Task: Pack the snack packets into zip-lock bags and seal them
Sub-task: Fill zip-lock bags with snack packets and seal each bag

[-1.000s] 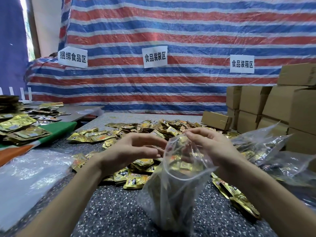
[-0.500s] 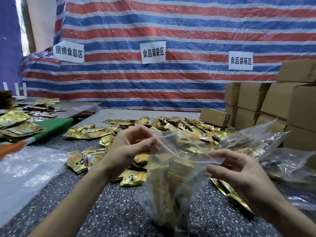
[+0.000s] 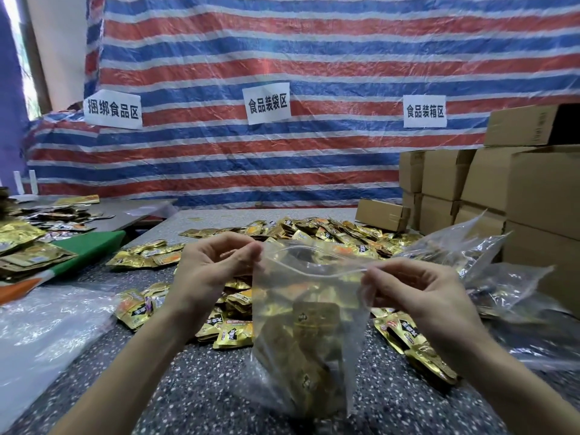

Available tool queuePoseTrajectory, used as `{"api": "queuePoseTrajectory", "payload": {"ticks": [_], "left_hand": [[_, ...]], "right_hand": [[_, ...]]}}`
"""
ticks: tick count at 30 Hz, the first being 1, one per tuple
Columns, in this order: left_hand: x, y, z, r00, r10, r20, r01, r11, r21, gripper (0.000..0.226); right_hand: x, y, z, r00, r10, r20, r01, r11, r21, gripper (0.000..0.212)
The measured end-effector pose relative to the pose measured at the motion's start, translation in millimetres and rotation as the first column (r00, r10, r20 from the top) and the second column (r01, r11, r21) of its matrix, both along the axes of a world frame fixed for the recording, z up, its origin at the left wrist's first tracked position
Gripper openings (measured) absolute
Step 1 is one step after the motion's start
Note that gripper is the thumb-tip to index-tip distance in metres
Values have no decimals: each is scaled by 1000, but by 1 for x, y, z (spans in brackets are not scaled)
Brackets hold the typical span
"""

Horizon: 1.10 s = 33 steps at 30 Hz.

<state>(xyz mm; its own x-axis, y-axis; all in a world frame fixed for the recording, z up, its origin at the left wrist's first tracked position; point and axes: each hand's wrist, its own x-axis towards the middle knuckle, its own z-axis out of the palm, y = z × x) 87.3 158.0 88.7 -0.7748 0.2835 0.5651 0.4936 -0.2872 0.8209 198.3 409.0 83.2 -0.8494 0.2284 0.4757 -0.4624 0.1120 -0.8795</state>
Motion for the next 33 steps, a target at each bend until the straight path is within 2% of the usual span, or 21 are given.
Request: {"api": "queuePoseTrajectory", "payload": {"ticks": [4,7,11,15,20,25,30,33], "left_hand": [[2,0,2,984,163,-72,-161,987,28,8],[8,-4,6,933,280,-225,-281,959,27,5],[11,-3,6,863,344,-370,-378,926,-22,6],[10,1,-7,890,323,-322,-371,923,-100,11],[7,7,-23,886,344,-311,-407,899,-164,19],[3,7,-31,876,356,-324,-436,874,-217,15],[6,5,-32,966,198,-164,-221,965,-138,26],[10,6,-37,975,167,-145,-184,976,-117,19]], "right_hand": [[1,5,14,999,-40,-34,40,999,-5,14],[0,11,24,995,-61,-80,64,997,32,17],[-3,15,31,994,-55,-98,64,994,87,17],[-9,16,27,997,-42,-67,51,990,135,20],[-18,15,20,1000,-7,18,4,987,159,4],[-21,9,17,998,4,69,-19,975,220,9],[-20,3,14,994,61,91,-74,988,138,12],[-21,1,12,995,57,87,-67,991,116,11]]}}
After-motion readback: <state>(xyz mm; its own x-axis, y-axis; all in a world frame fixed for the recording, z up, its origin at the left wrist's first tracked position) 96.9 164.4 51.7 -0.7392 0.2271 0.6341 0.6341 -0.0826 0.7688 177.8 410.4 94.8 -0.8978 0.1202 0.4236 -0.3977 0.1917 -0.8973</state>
